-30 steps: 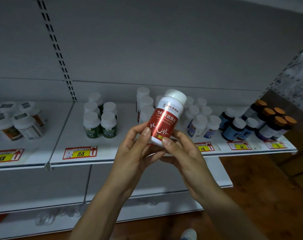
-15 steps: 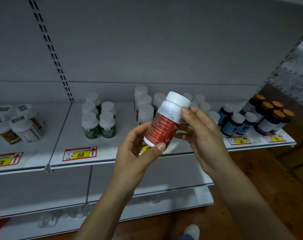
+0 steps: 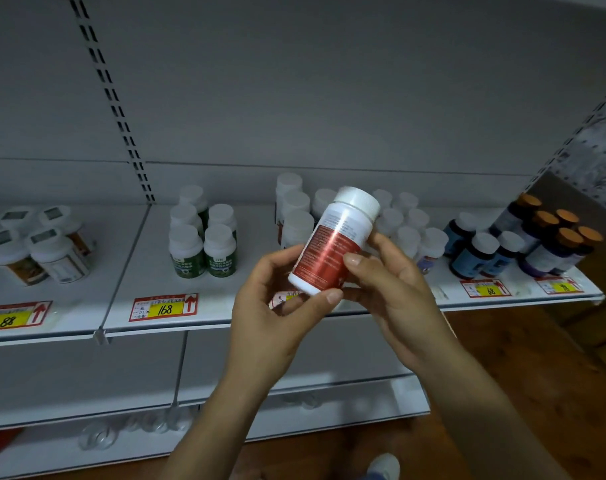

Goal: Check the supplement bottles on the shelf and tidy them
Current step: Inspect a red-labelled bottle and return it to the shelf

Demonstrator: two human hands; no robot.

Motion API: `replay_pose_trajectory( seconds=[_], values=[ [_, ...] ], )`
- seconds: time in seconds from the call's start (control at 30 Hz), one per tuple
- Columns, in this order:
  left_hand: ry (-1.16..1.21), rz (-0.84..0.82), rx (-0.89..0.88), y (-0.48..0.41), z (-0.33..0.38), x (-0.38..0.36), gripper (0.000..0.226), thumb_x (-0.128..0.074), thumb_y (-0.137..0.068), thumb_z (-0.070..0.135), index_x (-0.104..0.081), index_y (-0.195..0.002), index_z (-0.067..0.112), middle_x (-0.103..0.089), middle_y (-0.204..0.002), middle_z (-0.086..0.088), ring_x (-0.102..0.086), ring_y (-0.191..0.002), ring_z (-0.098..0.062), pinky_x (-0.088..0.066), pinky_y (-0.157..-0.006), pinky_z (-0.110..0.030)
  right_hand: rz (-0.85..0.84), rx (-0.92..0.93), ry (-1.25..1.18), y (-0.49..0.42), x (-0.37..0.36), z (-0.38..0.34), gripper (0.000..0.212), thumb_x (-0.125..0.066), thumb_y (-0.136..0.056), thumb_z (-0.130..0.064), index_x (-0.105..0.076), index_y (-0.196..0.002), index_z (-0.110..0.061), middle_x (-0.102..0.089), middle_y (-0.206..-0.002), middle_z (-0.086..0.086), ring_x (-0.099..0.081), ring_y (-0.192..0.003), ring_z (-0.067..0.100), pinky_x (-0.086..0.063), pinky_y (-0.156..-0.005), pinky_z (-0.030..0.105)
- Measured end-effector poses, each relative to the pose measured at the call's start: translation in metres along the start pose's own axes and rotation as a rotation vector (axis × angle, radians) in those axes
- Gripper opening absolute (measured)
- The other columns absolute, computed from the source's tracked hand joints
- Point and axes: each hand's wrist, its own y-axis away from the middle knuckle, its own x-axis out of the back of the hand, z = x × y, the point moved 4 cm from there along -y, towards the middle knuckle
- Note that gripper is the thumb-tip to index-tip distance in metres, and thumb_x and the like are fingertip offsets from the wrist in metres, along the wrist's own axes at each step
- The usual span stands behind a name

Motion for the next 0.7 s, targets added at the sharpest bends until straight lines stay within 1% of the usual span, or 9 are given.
replay_pose_trajectory(
  seconds=[0.1,0.27,0.33,0.4,0.47,0.5,0.57,0.63,0.7],
  values=[
    [-0.29,0.064,-0.211,0.003,0.006,-0.003,0.055,-0.082,-0.065,0.029,-0.059,-0.114,0.029,-0.063,-0.114,0.012,-0.06,-0.107,-0.004,-0.052,-0.082,-0.015,-0.063,-0.049,-0.214,-0.001,0.001,0.004,0.046,-0.059,-0.079,-0.015,-0.056,-0.124,-0.011,-0.069,-0.104,0.009,-0.068,-0.094,0.021,-0.057,-0.08,0.033],
    [-0.464,0.054,-0.365,0.007,0.002,-0.007,0.054,-0.081,-0.069,0.029,-0.059,-0.118,0.02,-0.059,-0.118,0.005,-0.057,-0.113,-0.007,-0.05,-0.086,-0.014,-0.093,-0.056,-0.246,0.0,0.006,0.004,0.044,-0.058,-0.077,-0.013,-0.057,-0.121,-0.012,-0.068,-0.101,0.009,-0.066,-0.095,0.021,-0.055,-0.084,0.036],
    [-0.324,0.047,-0.226,0.004,0.001,-0.007,0.049,-0.082,-0.067,0.028,-0.062,-0.112,0.023,-0.065,-0.11,0.008,-0.063,-0.105,-0.008,-0.053,-0.081,-0.016,-0.06,-0.048,-0.2,0.0,0.009,0.002,0.044,-0.062,-0.078,-0.015,-0.057,-0.122,-0.012,-0.071,-0.099,0.006,-0.068,-0.094,0.019,-0.056,-0.084,0.035],
    [0.105,0.038,0.151,0.0,-0.004,-0.008,0.041,-0.081,-0.066,0.036,-0.067,-0.102,0.022,-0.073,-0.097,0.001,-0.069,-0.089,-0.016,-0.057,-0.069,-0.02,0.002,-0.034,-0.135,-0.002,0.013,-0.002,0.045,-0.07,-0.081,-0.021,-0.056,-0.122,-0.012,-0.073,-0.094,0.001,-0.07,-0.091,0.016,-0.056,-0.081,0.033],
    [0.584,0.014,0.572,0.002,-0.012,-0.016,0.05,-0.066,-0.067,0.044,-0.066,-0.104,0.01,-0.073,-0.089,-0.014,-0.071,-0.07,-0.02,-0.058,-0.058,-0.022,0.049,-0.018,-0.069,-0.006,0.019,-0.009,0.043,-0.071,-0.08,-0.028,-0.058,-0.118,-0.015,-0.073,-0.088,-0.003,-0.07,-0.086,0.013,-0.054,-0.077,0.031],
    [0.734,-0.01,0.693,0.003,-0.013,-0.019,0.058,-0.061,-0.068,0.046,-0.064,-0.107,0.003,-0.072,-0.087,-0.019,-0.07,-0.062,-0.019,-0.058,-0.054,-0.022,0.049,-0.009,-0.04,-0.009,0.02,-0.013,0.04,-0.072,-0.079,-0.029,-0.059,-0.115,-0.017,-0.072,-0.087,-0.004,-0.07,-0.085,0.012,-0.054,-0.075,0.028],
    [0.87,-0.071,0.799,0.004,-0.011,-0.026,0.067,-0.058,-0.068,0.049,-0.065,-0.107,-0.005,-0.072,-0.084,-0.021,-0.069,-0.054,-0.016,-0.057,-0.049,-0.021,0.022,0.016,-0.005,-0.013,0.021,-0.021,0.032,-0.072,-0.08,-0.029,-0.062,-0.108,-0.019,-0.071,-0.084,-0.004,-0.069,-0.082,0.012,-0.054,-0.071,0.025],
    [0.882,-0.083,0.814,0.003,-0.015,-0.028,0.065,-0.058,-0.068,0.049,-0.071,-0.098,-0.007,-0.072,-0.08,-0.019,-0.069,-0.051,-0.015,-0.055,-0.045,-0.02,0.006,0.041,0.032,-0.017,0.02,-0.028,0.03,-0.07,-0.079,-0.03,-0.062,-0.105,-0.018,-0.068,-0.083,-0.002,-0.067,-0.08,0.012,-0.054,-0.071,0.025],
    [0.863,-0.096,0.783,0.001,-0.014,-0.033,0.063,-0.057,-0.071,0.048,-0.07,-0.101,-0.006,-0.072,-0.083,-0.02,-0.069,-0.053,-0.016,-0.056,-0.046,-0.021,0.005,0.054,0.059,-0.021,0.022,-0.033,0.035,-0.066,-0.076,-0.034,-0.062,-0.106,-0.016,-0.067,-0.085,-0.001,-0.066,-0.08,0.012,-0.054,-0.073,0.026]
  ],
)
